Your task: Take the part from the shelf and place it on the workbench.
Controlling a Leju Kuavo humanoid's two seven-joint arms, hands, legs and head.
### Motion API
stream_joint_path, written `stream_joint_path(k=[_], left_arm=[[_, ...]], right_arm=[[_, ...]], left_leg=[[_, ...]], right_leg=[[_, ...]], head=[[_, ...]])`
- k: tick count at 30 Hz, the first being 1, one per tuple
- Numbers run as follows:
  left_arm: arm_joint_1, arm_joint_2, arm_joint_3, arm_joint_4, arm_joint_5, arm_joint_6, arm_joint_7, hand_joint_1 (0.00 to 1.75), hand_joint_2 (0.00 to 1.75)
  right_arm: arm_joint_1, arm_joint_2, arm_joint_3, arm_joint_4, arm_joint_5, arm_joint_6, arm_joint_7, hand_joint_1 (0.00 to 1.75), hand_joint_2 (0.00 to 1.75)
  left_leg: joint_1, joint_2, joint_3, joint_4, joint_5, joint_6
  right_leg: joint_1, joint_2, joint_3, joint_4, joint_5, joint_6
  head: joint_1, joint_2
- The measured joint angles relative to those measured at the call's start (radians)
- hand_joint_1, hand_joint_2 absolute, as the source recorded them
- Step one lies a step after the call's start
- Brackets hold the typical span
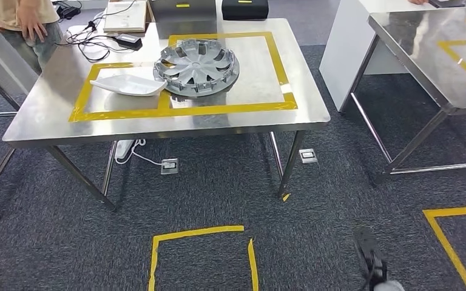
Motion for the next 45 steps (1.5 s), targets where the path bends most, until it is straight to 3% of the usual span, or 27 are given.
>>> stream_joint_path(k=[2, 4, 5, 7, 9, 11, 12, 13, 15, 16, 18, 20, 22, 23, 25, 27, 28, 30, 32, 34, 35, 37, 39, 42, 43, 44, 45], left_arm=[[0.000, 0.006, 0.000, 0.000, -0.007, -0.010, -0.019, 0.00, 0.00], [-0.003, 0.012, 0.000, 0.001, -0.006, -0.016, -0.043, 0.00, 0.00], [-0.004, 0.015, 0.000, 0.001, -0.004, -0.016, -0.053, 0.00, 0.00], [-0.004, 0.022, 0.000, 0.002, -0.002, -0.018, -0.063, 0.00, 0.00], [-0.004, 0.029, 0.000, 0.003, -0.010, -0.022, -0.061, 0.00, 0.00], [-0.002, 0.034, -0.001, 0.004, -0.023, -0.030, -0.052, 0.00, 0.00], [-0.001, 0.035, -0.002, 0.004, -0.029, -0.033, -0.047, 0.00, 0.00], [0.000, 0.036, -0.003, 0.004, -0.034, -0.037, -0.044, 0.00, 0.00], [0.000, 0.037, -0.006, 0.005, -0.037, -0.038, -0.040, 0.00, 0.00], [0.000, 0.038, -0.006, 0.005, -0.037, -0.036, -0.039, 0.00, 0.00], [-0.002, 0.038, -0.007, 0.005, -0.033, -0.026, -0.036, 0.00, 0.00], [-0.006, 0.039, -0.006, 0.005, -0.023, -0.014, -0.041, 0.00, 0.00], [-0.008, 0.039, -0.006, 0.005, -0.010, -0.007, -0.052, 0.00, 0.00], [-0.009, 0.040, -0.005, 0.006, -0.005, -0.005, -0.058, 0.00, 0.00], [-0.006, 0.042, -0.004, 0.007, 0.000, -0.003, -0.064, 0.00, 0.00], [-0.003, 0.043, -0.003, 0.008, 0.000, -0.003, -0.067, 0.00, 0.00], [-0.003, 0.044, -0.003, 0.008, 0.001, -0.003, -0.068, 0.00, 0.00], [-0.003, 0.046, -0.003, 0.008, 0.003, -0.002, -0.070, 0.00, 0.00], [-0.005, 0.047, -0.001, 0.008, 0.010, 0.005, -0.074, 0.00, 0.00], [-0.008, 0.046, 0.001, 0.008, 0.015, 0.011, -0.075, 0.00, 0.00], [-0.010, 0.046, 0.002, 0.008, 0.016, 0.013, -0.074, 0.00, 0.00], [-0.010, 0.044, 0.003, 0.009, 0.019, 0.016, -0.073, 0.00, 0.00], [-0.011, 0.044, 0.005, 0.009, 0.026, 0.020, -0.074, 0.00, 0.00], [-0.011, 0.047, 0.009, 0.009, 0.030, 0.027, -0.072, 0.00, 0.00], [-0.010, 0.048, 0.011, 0.009, 0.030, 0.028, -0.071, 0.00, 0.00], [-0.010, 0.048, 0.011, 0.009, 0.030, 0.029, -0.071, 0.00, 0.00], [-0.009, 0.048, 0.012, 0.009, 0.030, 0.029, -0.069, 0.00, 0.00]], right_arm=[[0.032, 0.019, -0.086, 0.058, -0.069, 0.032, 0.107, 0.00, 0.00], [0.046, 0.048, -0.162, 0.095, -0.133, 0.019, 0.222, 0.00, 0.00], [0.050, 0.066, -0.196, 0.108, -0.159, 0.001, 0.267, 0.00, 0.00], [0.057, 0.102, -0.259, 0.133, -0.189, -0.033, 0.314, 0.00, 0.00], [0.065, 0.134, -0.307, 0.152, -0.193, -0.045, 0.331, 0.00, 0.00], [0.068, 0.157, -0.334, 0.165, -0.180, -0.037, 0.331, 0.00, 0.00], [0.068, 0.162, -0.340, 0.169, -0.170, -0.031, 0.329, 0.00, 0.00], [0.068, 0.167, -0.343, 0.172, -0.162, -0.025, 0.326, 0.00, 0.00], [0.067, 0.171, -0.346, 0.176, -0.146, -0.012, 0.314, 0.00, 0.00], [0.067, 0.172, -0.346, 0.177, -0.130, 0.001, 0.295, 0.00, 0.00], [0.061, 0.173, -0.335, 0.178, -0.077, 0.038, 0.229, 0.00, 0.00], [0.053, 0.172, -0.315, 0.178, -0.028, 0.070, 0.166, 0.00, 0.00], [0.048, 0.173, -0.292, 0.181, 0.004, 0.088, 0.132, 0.00, 0.00], [0.045, 0.173, -0.282, 0.182, 0.015, 0.093, 0.124, 0.00, 0.00], [0.041, 0.174, -0.264, 0.185, 0.026, 0.098, 0.117, 0.00, 0.00], [0.042, 0.175, -0.252, 0.186, 0.029, 0.100, 0.115, 0.00, 0.00], [0.042, 0.176, -0.247, 0.187, 0.029, 0.100, 0.115, 0.00, 0.00], [0.042, 0.176, -0.240, 0.188, 0.033, 0.102, 0.114, 0.00, 0.00], [0.042, 0.176, -0.230, 0.188, 0.048, 0.106, 0.110, 0.00, 0.00], [0.040, 0.176, -0.218, 0.188, 0.064, 0.106, 0.117, 0.00, 0.00], [0.039, 0.177, -0.214, 0.189, 0.068, 0.099, 0.128, 0.00, 0.00], [0.038, 0.179, -0.210, 0.190, 0.069, 0.074, 0.161, 0.00, 0.00], [0.040, 0.184, -0.208, 0.193, 0.064, 0.047, 0.189, 0.00, 0.00], [0.042, 0.187, -0.208, 0.195, 0.047, 0.028, 0.208, 0.00, 0.00], [0.042, 0.187, -0.208, 0.195, 0.044, 0.027, 0.209, 0.00, 0.00], [0.042, 0.188, -0.208, 0.195, 0.042, 0.027, 0.209, 0.00, 0.00], [0.042, 0.188, -0.208, 0.195, 0.040, 0.027, 0.209, 0.00, 0.00]], left_leg=[[0.004, -0.004, 0.107, -0.121, 0.015, -0.005], [0.002, -0.010, 0.181, -0.226, -0.011, 0.007], [-0.002, -0.011, 0.192, -0.248, -0.021, 0.017], [-0.004, -0.006, 0.179, -0.251, -0.006, 0.039], [-0.003, 0.002, 0.156, -0.254, 0.018, 0.055], [-0.005, 0.007, 0.122, -0.253, 0.045, 0.063], [-0.006, 0.009, 0.105, -0.252, 0.058, 0.064], [-0.008, 0.010, 0.087, -0.250, 0.072, 0.064], [-0.009, 0.010, 0.054, -0.244, 0.097, 0.061], [-0.009, 0.010, 0.039, -0.241, 0.108, 0.058], [-0.009, 0.010, 0.018, -0.238, 0.128, 0.048], [-0.008, 0.012, 0.014, -0.242, 0.148, 0.036], [-0.006, 0.013, 0.012, -0.252, 0.168, 0.023], [-0.005, 0.010, 0.006, -0.250, 0.162, 0.018], [-0.004, 0.005, -0.017, -0.193, 0.088, 0.009], [-0.004, 0.004, -0.043, -0.074, -0.013, 0.001], [-0.003, 0.004, -0.047, -0.020, -0.036, -0.002], [-0.003, 0.004, -0.015, 0.010, -0.016, -0.004], [-0.002, 0.004, 0.080, -0.090, 0.024, -0.002], [-0.004, 0.002, 0.175, -0.227, 0.013, 0.006], [-0.006, 0.000, 0.197, -0.266, 0.001, 0.012], [-0.008, -0.001, 0.192, -0.280, 0.004, 0.030], [-0.007, 0.004, 0.175, -0.280, 0.022, 0.048], [-0.009, 0.007, 0.136, -0.278, 0.055, 0.063], [-0.011, 0.007, 0.121, -0.276, 0.066, 0.063], [-0.012, 0.007, 0.106, -0.273, 0.078, 0.063], [-0.014, 0.007, 0.091, -0.269, 0.088, 0.063]], right_leg=[[-0.003, 0.002, -0.030, 0.015, 0.015, 0.009], [-0.004, 0.012, -0.046, 0.027, 0.031, 0.020], [-0.005, 0.017, -0.049, 0.027, 0.040, 0.026], [-0.009, 0.024, -0.054, 0.025, 0.052, 0.039], [-0.013, 0.028, -0.072, 0.058, -0.002, 0.048], [-0.015, 0.029, -0.101, 0.165, -0.117, 0.052], [-0.015, 0.030, -0.109, 0.229, -0.160, 0.053], [-0.015, 0.030, -0.108, 0.281, -0.178, 0.053], [-0.014, 0.030, -0.062, 0.295, -0.146, 0.050], [-0.014, 0.031, -0.013, 0.249, -0.120, 0.047], [-0.011, 0.034, 0.099, 0.104, -0.121, 0.038], [-0.003, 0.037, 0.149, 0.012, -0.143, 0.026], [-0.001, 0.036, 0.139, -0.001, -0.126, 0.012], [-0.003, 0.034, 0.130, -0.005, -0.114, 0.004], [-0.008, 0.029, 0.105, -0.013, -0.084, -0.010], [-0.008, 0.026, 0.075, -0.012, -0.059, -0.014], [-0.007, 0.024, 0.059, -0.010, -0.048, -0.013], [-0.007, 0.021, 0.028, -0.004, -0.027, -0.010], [-0.008, 0.019, -0.001, 0.005, -0.008, -0.002], [-0.006, 0.019, -0.019, 0.012, 0.010, 0.008], [-0.005, 0.019, -0.022, 0.013, 0.019, 0.013], [-0.005, 0.021, -0.025, 0.010, 0.035, 0.024], [-0.008, 0.026, -0.038, 0.035, 0.003, 0.037], [-0.010, 0.029, -0.086, 0.196, -0.141, 0.048], [-0.010, 0.029, -0.097, 0.257, -0.170, 0.048], [-0.009, 0.030, -0.095, 0.295, -0.176, 0.047], [-0.008, 0.030, -0.075, 0.298, -0.160, 0.043]], head=[[0.000, 0.000], [-0.001, 0.000], [-0.002, 0.000], [-0.004, 0.000], [-0.001, 0.000], [0.003, 0.000], [0.003, 0.000], [0.004, 0.000], [0.004, 0.000], [0.005, 0.000], [0.007, 0.000], [0.012, 0.000], [0.020, 0.000], [0.021, 0.000], [0.020, 0.000], [0.019, 0.000], [0.019, 0.000], [0.019, 0.000], [0.019, 0.000], [0.022, 0.000], [0.023, 0.000], [0.025, 0.000], [0.027, 0.000], [0.029, 0.000], [0.029, 0.000], [0.029, 0.000], [0.029, 0.000]])
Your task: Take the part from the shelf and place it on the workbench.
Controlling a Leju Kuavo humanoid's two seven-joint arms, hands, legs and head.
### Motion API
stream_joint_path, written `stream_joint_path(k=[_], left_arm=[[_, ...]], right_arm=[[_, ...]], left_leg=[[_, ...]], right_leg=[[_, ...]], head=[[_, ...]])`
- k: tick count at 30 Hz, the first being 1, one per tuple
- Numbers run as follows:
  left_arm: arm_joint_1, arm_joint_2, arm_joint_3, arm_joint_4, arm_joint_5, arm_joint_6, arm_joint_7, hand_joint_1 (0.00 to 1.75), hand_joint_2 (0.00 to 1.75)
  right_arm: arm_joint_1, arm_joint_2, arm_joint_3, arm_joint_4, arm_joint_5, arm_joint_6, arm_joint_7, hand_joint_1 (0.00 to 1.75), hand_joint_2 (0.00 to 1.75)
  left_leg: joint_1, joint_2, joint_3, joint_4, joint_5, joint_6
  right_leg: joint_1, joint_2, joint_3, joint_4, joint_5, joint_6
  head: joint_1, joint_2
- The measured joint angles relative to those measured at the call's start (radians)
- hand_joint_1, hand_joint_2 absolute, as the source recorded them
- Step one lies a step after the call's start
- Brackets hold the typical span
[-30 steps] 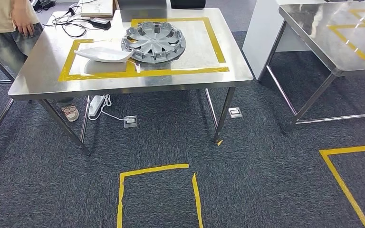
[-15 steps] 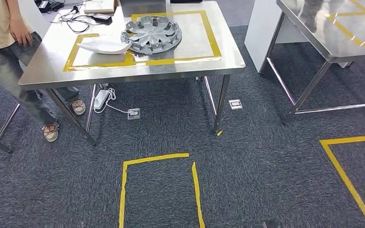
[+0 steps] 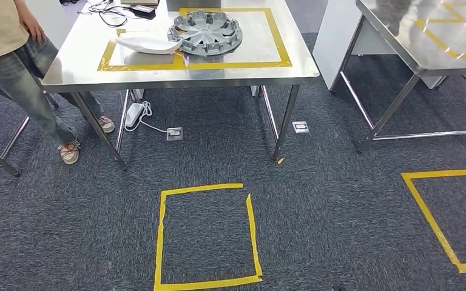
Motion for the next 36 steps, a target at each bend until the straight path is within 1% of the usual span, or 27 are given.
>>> stream_joint_path(k=[1, 2, 4, 5, 6, 8, 9, 11, 12, 13, 14, 15, 16, 17, 18, 19, 21, 23, 24, 25, 28, 29, 30, 31, 33, 35, 36], left_arm=[[0.001, 0.000, 0.000, 0.000, -0.001, 0.000, 0.002, 0.00, 0.00], [0.001, -0.001, 0.000, 0.000, -0.005, 0.000, 0.009, 0.00, 0.00], [0.001, -0.002, 0.001, 0.000, -0.015, -0.001, 0.027, 0.00, 0.00], [0.000, -0.003, 0.001, 0.000, -0.019, -0.002, 0.035, 0.00, 0.00], [0.000, -0.003, 0.001, 0.000, -0.021, -0.003, 0.040, 0.00, 0.00], [0.001, -0.002, 0.001, 0.000, -0.021, -0.004, 0.044, 0.00, 0.00], [0.002, -0.001, 0.001, 0.000, -0.021, -0.005, 0.043, 0.00, 0.00], [0.003, -0.002, 0.001, 0.000, -0.020, -0.008, 0.038, 0.00, 0.00], [0.002, -0.002, 0.001, 0.001, -0.020, -0.010, 0.034, 0.00, 0.00], [0.001, -0.004, 0.001, 0.001, -0.020, -0.012, 0.032, 0.00, 0.00], [0.000, -0.005, 0.001, 0.001, -0.020, -0.012, 0.030, 0.00, 0.00], [-0.002, -0.006, 0.001, 0.001, -0.020, -0.013, 0.029, 0.00, 0.00], [-0.004, -0.006, 0.001, 0.000, -0.020, -0.014, 0.029, 0.00, 0.00], [-0.006, -0.007, 0.001, 0.000, -0.020, -0.014, 0.029, 0.00, 0.00], [-0.009, -0.010, 0.001, 0.000, -0.020, -0.015, 0.029, 0.00, 0.00], [-0.011, -0.013, 0.001, 0.000, -0.020, -0.015, 0.029, 0.00, 0.00], [-0.013, -0.019, 0.001, -0.001, -0.022, -0.015, 0.029, 0.00, 0.00], [-0.011, -0.022, 0.001, -0.001, -0.024, -0.018, 0.024, 0.00, 0.87], [-0.009, -0.024, 0.001, -0.001, -0.025, -0.023, 0.017, 0.00, 1.31], [-0.008, -0.025, 0.001, -0.001, -0.026, -0.029, 0.009, 0.00, 1.75], [-0.007, -0.032, 0.000, -0.001, -0.034, -0.043, 0.022, 0.00, 1.75], [-0.005, -0.035, -0.001, 0.000, -0.040, -0.048, 0.040, 0.00, 1.75], [-0.004, -0.037, -0.001, 0.000, -0.045, -0.051, 0.057, 0.00, 1.75], [-0.001, -0.039, -0.002, 0.000, -0.050, -0.054, 0.072, 0.00, 1.75], [0.001, -0.043, -0.003, 0.000, -0.054, -0.056, 0.092, 0.00, 1.75], [0.002, -0.047, -0.015, -0.006, -0.045, -0.053, 0.107, 0.00, 1.75], [0.002, -0.048, -0.026, -0.012, -0.031, -0.052, 0.111, 0.00, 1.75]], right_arm=[[0.000, 0.000, 0.000, 0.000, -0.002, 0.000, 0.000, 0.00, 0.00], [-0.001, 0.000, 0.000, 0.000, -0.003, 0.000, 0.001, 0.00, 0.00], [-0.003, 0.000, -0.001, 0.000, -0.006, -0.002, 0.001, 0.00, 0.00], [-0.004, 0.000, -0.001, 0.000, -0.006, -0.003, -0.001, 0.00, 0.00], [-0.005, 0.000, -0.002, 0.000, -0.006, -0.004, -0.003, 0.00, 0.00], [-0.006, 0.002, -0.002, 0.001, 0.000, -0.001, -0.010, 0.00, 0.00], [-0.008, 0.003, -0.002, 0.001, 0.005, 0.001, -0.013, 0.00, 0.00], [-0.011, 0.005, -0.002, 0.002, 0.014, 0.005, -0.019, 0.00, 0.00], [-0.011, 0.005, -0.002, 0.002, 0.017, 0.006, -0.020, 0.00, 0.00], [-0.011, 0.005, -0.002, 0.002, 0.020, 0.005, -0.018, 0.00, 0.00], [-0.012, 0.005, -0.002, 0.002, 0.022, 0.003, -0.013, 0.00, 0.44], [-0.012, 0.005, -0.002, 0.002, 0.023, -0.001, -0.006, 0.00, 0.87], [-0.012, 0.005, -0.002, 0.002, 0.024, -0.005, 0.002, 0.00, 1.31], [-0.013, 0.005, -0.002, 0.002, 0.024, -0.009, 0.011, 0.00, 1.75], [-0.013, 0.004, -0.002, 0.002, 0.023, -0.014, 0.020, 0.00, 1.75], [-0.013, 0.003, -0.002, 0.002, 0.023, -0.018, 0.028, 0.00, 1.75], [-0.013, 0.002, -0.002, 0.002, 0.023, -0.026, 0.044, 0.00, 1.75], [-0.010, 0.002, -0.002, 0.002, 0.021, -0.031, 0.051, 0.00, 1.75], [-0.007, 0.002, -0.003, 0.003, 0.019, -0.033, 0.052, 0.00, 1.75], [-0.005, 0.002, -0.004, 0.003, 0.017, -0.034, 0.051, 0.00, 1.75], [-0.002, 0.002, -0.007, 0.003, 0.022, -0.036, 0.049, 0.00, 1.75], [-0.001, 0.002, -0.007, 0.003, 0.027, -0.036, 0.049, 0.00, 1.75], [-0.001, 0.002, -0.007, 0.003, 0.033, -0.036, 0.049, 0.00, 1.75], [-0.001, 0.002, -0.007, 0.003, 0.038, -0.037, 0.049, 0.00, 1.75], [-0.001, 0.001, -0.007, 0.003, 0.049, -0.040, 0.051, 0.00, 1.75], [0.003, -0.001, 0.002, 0.003, 0.058, -0.044, 0.051, 0.00, 1.75], [0.007, -0.003, 0.011, 0.003, 0.057, -0.046, 0.050, 0.00, 1.75]], left_leg=[[-0.001, 0.000, -0.015, 0.004, 0.009, -0.001], [-0.001, 0.000, -0.027, 0.008, 0.017, -0.002], [-0.002, 0.000, -0.042, 0.011, 0.032, -0.009], [-0.001, 0.000, -0.045, 0.010, 0.041, -0.014], [-0.001, 0.000, -0.047, 0.006, 0.050, -0.020], [0.000, -0.002, -0.050, 0.002, 0.062, -0.032], [0.000, -0.004, -0.057, 0.012, 0.046, -0.037], [0.001, -0.007, -0.081, 0.084, -0.039, -0.048], [0.003, -0.007, -0.095, 0.142, -0.090, -0.053], [0.006, -0.007, -0.103, 0.200, -0.123, -0.059], [0.009, -0.007, -0.102, 0.242, -0.132, -0.064], [0.013, -0.007, -0.090, 0.259, -0.118, -0.068], [0.017, -0.006, -0.062, 0.243, -0.089, -0.073], [0.021, -0.007, -0.020, 0.197, -0.066, -0.079], [0.023, -0.007, 0.029, 0.134, -0.062, -0.084], [0.023, -0.009, 0.068, 0.077, -0.070, -0.083], [0.018, -0.011, 0.095, 0.018, -0.097, -0.067], [0.016, -0.008, 0.081, 0.015, -0.091, -0.039], [0.015, -0.005, 0.075, 0.015, -0.084, -0.027], [0.015, -0.003, 0.067, 0.014, -0.075, -0.017], [0.014, 0.000, 0.033, 0.014, -0.048, -0.005], [0.012, 0.000, 0.023, 0.015, -0.039, -0.005], [0.011, 0.001, 0.014, 0.016, -0.031, -0.006], [0.011, 0.001, 0.006, 0.016, -0.024, -0.008], [0.011, 0.001, -0.004, 0.017, -0.012, -0.013], [0.010, 0.002, -0.010, 0.017, -0.002, -0.022], [0.011, 0.002, -0.012, 0.016, 0.002, -0.029]], right_leg=[[0.002, 0.001, 0.038, -0.035, 0.027, -0.006], [0.006, 0.002, 0.091, -0.100, 0.050, -0.014], [0.015, 0.004, 0.188, -0.244, 0.054, -0.031], [0.019, 0.004, 0.214, -0.289, 0.046, -0.038], [0.022, 0.005, 0.222, -0.310, 0.041, -0.041], [0.021, 0.002, 0.212, -0.323, 0.060, -0.048], [0.017, 0.000, 0.203, -0.329, 0.073, -0.053], [0.011, -0.004, 0.180, -0.336, 0.098, -0.060], [0.011, -0.004, 0.165, -0.334, 0.109, -0.063], [0.011, -0.006, 0.149, -0.330, 0.119, -0.062], [0.010, -0.008, 0.133, -0.324, 0.129, -0.060], [0.009, -0.009, 0.115, -0.317, 0.138, -0.057], [0.006, -0.010, 0.097, -0.309, 0.147, -0.053], [0.004, -0.011, 0.079, -0.299, 0.155, -0.047], [0.002, -0.011, 0.062, -0.288, 0.161, -0.040], [0.002, -0.011, 0.049, -0.279, 0.168, -0.033], [0.005, -0.010, 0.037, -0.271, 0.183, -0.022], [0.002, -0.008, 0.033, -0.272, 0.193, -0.012], [-0.001, -0.007, 0.028, -0.263, 0.181, -0.006], [-0.003, -0.006, 0.019, -0.239, 0.152, 0.000], [-0.004, -0.001, -0.029, -0.072, 0.017, 0.008], [-0.003, 0.000, -0.037, -0.022, -0.004, 0.007], [-0.003, 0.000, -0.029, 0.000, -0.002, 0.006], [-0.002, 0.000, -0.003, -0.015, 0.017, 0.002], [0.002, 0.002, 0.094, -0.141, 0.059, -0.010], [0.009, 0.002, 0.172, -0.264, 0.064, -0.023], [0.013, 0.002, 0.187, -0.293, 0.058, -0.027]], head=[[0.000, 0.000], [0.001, 0.000], [0.002, 0.000], [0.003, 0.000], [0.005, 0.000], [0.009, 0.000], [0.010, 0.000], [0.007, 0.000], [0.006, 0.000], [0.005, 0.000], [0.006, 0.000], [0.006, 0.000], [0.006, 0.000], [0.006, 0.000], [0.005, 0.000], [0.006, 0.000], [0.008, 0.000], [0.008, 0.000], [0.007, 0.000], [0.007, 0.000], [0.008, 0.000], [0.008, 0.000], [0.009, 0.000], [0.009, 0.000], [0.010, 0.000], [0.010, 0.000], [0.011, 0.000]])
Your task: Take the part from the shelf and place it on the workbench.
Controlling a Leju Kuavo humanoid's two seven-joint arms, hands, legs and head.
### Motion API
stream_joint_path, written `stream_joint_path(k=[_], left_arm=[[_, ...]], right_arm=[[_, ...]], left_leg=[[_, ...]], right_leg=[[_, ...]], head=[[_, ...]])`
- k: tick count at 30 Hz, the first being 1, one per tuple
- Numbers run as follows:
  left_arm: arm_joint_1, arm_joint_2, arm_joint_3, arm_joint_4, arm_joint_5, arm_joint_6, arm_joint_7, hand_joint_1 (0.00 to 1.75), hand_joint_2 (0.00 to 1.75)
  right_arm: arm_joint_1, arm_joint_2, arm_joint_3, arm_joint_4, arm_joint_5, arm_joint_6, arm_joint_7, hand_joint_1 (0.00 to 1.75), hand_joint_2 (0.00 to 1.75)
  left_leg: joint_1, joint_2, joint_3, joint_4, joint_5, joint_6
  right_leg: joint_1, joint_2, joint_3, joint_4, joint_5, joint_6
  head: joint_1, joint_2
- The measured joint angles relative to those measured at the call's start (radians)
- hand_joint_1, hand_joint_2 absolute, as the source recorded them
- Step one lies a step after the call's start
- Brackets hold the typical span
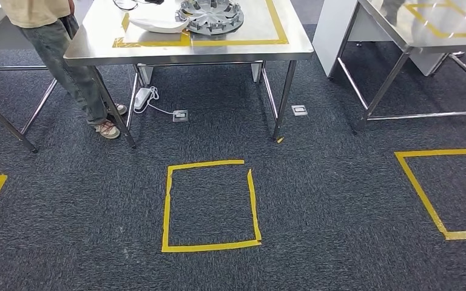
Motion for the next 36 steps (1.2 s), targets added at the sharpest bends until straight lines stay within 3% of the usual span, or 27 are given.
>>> stream_joint_path(k=[1, 5, 10, 15, 17, 19, 21, 36], left_arm=[[0.002, 0.001, -0.014, -0.006, 0.020, 0.001, 0.001, 0.00, 1.75], [0.016, 0.014, -0.073, -0.028, 0.129, 0.001, -0.005, 0.00, 1.75], [0.043, 0.031, -0.155, -0.053, 0.278, 0.000, -0.021, 0.00, 1.75], [0.072, 0.050, -0.240, -0.077, 0.427, -0.004, -0.038, 0.00, 1.75], [0.083, 0.056, -0.273, -0.086, 0.484, -0.005, -0.044, 0.00, 0.87], [0.093, 0.063, -0.309, -0.096, 0.543, -0.008, -0.051, 0.00, 0.00], [0.103, 0.070, -0.344, -0.106, 0.602, -0.010, -0.058, 0.00, 0.00], [0.180, 0.121, -0.589, -0.175, 1.044, -0.023, -0.107, 0.00, 0.00]], right_arm=[[0.006, -0.001, 0.010, 0.000, -0.005, -0.001, -0.001, 0.00, 1.75], [0.028, -0.002, 0.055, -0.003, -0.042, -0.004, -0.013, 0.00, 1.75], [0.047, -0.004, 0.126, -0.018, -0.097, -0.005, -0.034, 0.00, 1.75], [0.067, -0.009, 0.196, -0.040, -0.152, -0.006, -0.053, 0.00, 1.75], [0.075, -0.012, 0.223, -0.051, -0.173, -0.007, -0.060, 0.00, 1.75], [0.084, -0.015, 0.252, -0.063, -0.194, -0.008, -0.067, 0.00, 0.87], [0.092, -0.018, 0.280, -0.074, -0.216, -0.008, -0.075, 0.00, 0.00], [0.155, -0.031, 0.475, -0.158, -0.379, -0.015, -0.131, 0.00, 0.00]], left_leg=[[-0.001, 0.000, -0.001, 0.000, 0.001, -0.004], [-0.003, 0.001, -0.004, -0.013, 0.006, 0.013], [-0.002, -0.001, -0.003, -0.024, 0.026, -0.013], [-0.001, -0.003, -0.005, -0.025, 0.031, -0.020], [-0.001, -0.003, -0.005, -0.025, 0.032, -0.020], [-0.001, -0.003, -0.004, -0.025, 0.032, -0.020], [-0.001, -0.003, -0.003, -0.025, 0.032, -0.021], [-0.002, -0.003, -0.004, -0.023, 0.032, -0.020]], right_leg=[[0.001, 0.000, 0.003, -0.011, -0.001, 0.000], [-0.001, -0.002, 0.002, -0.019, 0.005, 0.007], [0.001, -0.003, -0.005, -0.014, 0.011, -0.006], [0.001, -0.004, -0.011, -0.009, 0.012, -0.009], [0.002, -0.004, -0.012, -0.009, 0.012, -0.009], [0.001, -0.004, -0.012, -0.009, 0.012, -0.010], [0.001, -0.004, -0.013, -0.009, 0.012, -0.010], [0.001, -0.004, -0.013, -0.009, 0.013, -0.010]], head=[[0.000, 0.000], [-0.002, 0.000], [-0.003, 0.000], [-0.003, 0.000], [-0.003, 0.000], [-0.003, 0.000], [-0.003, 0.000], [-0.003, 0.000]])
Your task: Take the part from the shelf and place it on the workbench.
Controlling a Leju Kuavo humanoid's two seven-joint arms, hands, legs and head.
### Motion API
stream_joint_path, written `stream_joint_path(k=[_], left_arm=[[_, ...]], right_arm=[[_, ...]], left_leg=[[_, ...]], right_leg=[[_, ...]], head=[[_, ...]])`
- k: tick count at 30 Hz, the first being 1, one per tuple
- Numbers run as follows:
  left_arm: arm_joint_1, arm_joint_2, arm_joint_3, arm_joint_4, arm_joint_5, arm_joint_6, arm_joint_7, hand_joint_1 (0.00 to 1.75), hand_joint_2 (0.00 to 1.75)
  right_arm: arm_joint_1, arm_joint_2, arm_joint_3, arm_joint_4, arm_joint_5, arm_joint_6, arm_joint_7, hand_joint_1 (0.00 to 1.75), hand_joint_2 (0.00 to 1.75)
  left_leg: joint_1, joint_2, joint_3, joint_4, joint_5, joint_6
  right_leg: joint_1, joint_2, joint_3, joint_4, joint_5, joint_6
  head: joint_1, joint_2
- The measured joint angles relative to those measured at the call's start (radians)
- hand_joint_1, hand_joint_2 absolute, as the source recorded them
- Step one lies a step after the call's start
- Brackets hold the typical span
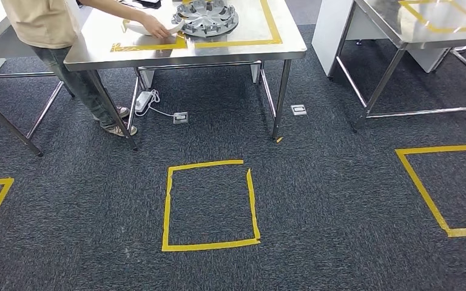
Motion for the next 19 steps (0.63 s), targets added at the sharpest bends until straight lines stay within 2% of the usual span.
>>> stream_joint_path(k=[6, 10, 12, 13, 14, 16, 17, 19], left_arm=[[-0.006, 0.016, -0.061, -0.060, 0.138, -0.005, -0.016, 0.00, 0.00], [-0.066, 0.019, -0.074, -0.148, 0.148, -0.007, -0.020, 0.00, 0.00], [-0.101, 0.019, -0.079, -0.198, 0.149, -0.007, -0.021, 0.00, 0.00], [-0.118, 0.019, -0.081, -0.222, 0.149, -0.007, -0.021, 0.00, 0.00], [-0.133, 0.019, -0.083, -0.243, 0.149, -0.008, -0.021, 0.00, 0.00], [-0.154, 0.019, -0.086, -0.274, 0.150, -0.008, -0.021, 0.00, 0.00], [-0.159, 0.019, -0.087, -0.282, 0.150, -0.008, -0.021, 0.00, 0.00], [-0.157, 0.020, -0.089, -0.284, 0.150, -0.008, -0.021, 0.00, 0.00]], right_arm=[[0.047, -0.002, 0.052, -0.001, -0.050, -0.001, -0.015, 0.00, 0.00], [0.113, -0.002, 0.065, 0.062, -0.056, -0.002, -0.014, 0.00, 0.00], [0.153, -0.005, 0.066, 0.104, -0.057, -0.002, -0.014, 0.00, 0.00], [0.171, -0.006, 0.067, 0.125, -0.057, -0.002, -0.014, 0.00, 0.00], [0.188, -0.008, 0.068, 0.145, -0.057, -0.002, -0.014, 0.00, 0.00], [0.212, -0.011, 0.069, 0.175, -0.057, -0.002, -0.014, 0.00, 0.00], [0.217, -0.012, 0.070, 0.184, -0.057, -0.002, -0.014, 0.00, 0.00], [0.217, -0.015, 0.072, 0.189, -0.057, -0.002, -0.014, 0.00, 0.00]], left_leg=[[-0.002, 0.003, -0.002, 0.008, -0.005, 0.008], [-0.005, 0.001, -0.006, 0.007, -0.005, 0.018], [0.002, 0.000, -0.002, -0.006, 0.004, 0.024], [0.007, 0.001, -0.001, -0.012, 0.008, 0.028], [0.010, 0.001, -0.002, -0.015, 0.011, 0.029], [0.012, 0.004, -0.011, -0.011, 0.013, 0.029], [0.014, 0.007, -0.016, -0.007, 0.014, 0.027], [0.018, 0.014, -0.025, -0.001, 0.015, 0.023]], right_leg=[[-0.003, 0.002, -0.008, 0.000, 0.001, 0.006], [-0.005, -0.001, -0.007, -0.003, 0.002, 0.014], [-0.005, 0.001, -0.009, 0.009, -0.009, 0.023], [-0.006, 0.004, -0.019, 0.035, -0.029, 0.028], [-0.009, 0.006, -0.041, 0.085, -0.062, 0.034], [-0.016, 0.007, -0.102, 0.213, -0.132, 0.044], [-0.021, 0.007, -0.123, 0.258, -0.148, 0.050], [-0.029, 0.006, -0.125, 0.267, -0.139, 0.057]], head=[[0.000, 0.000], [0.000, 0.000], [0.001, 0.000], [0.002, 0.000], [0.003, 0.000], [0.004, 0.000], [0.004, 0.000], [0.004, 0.000]])
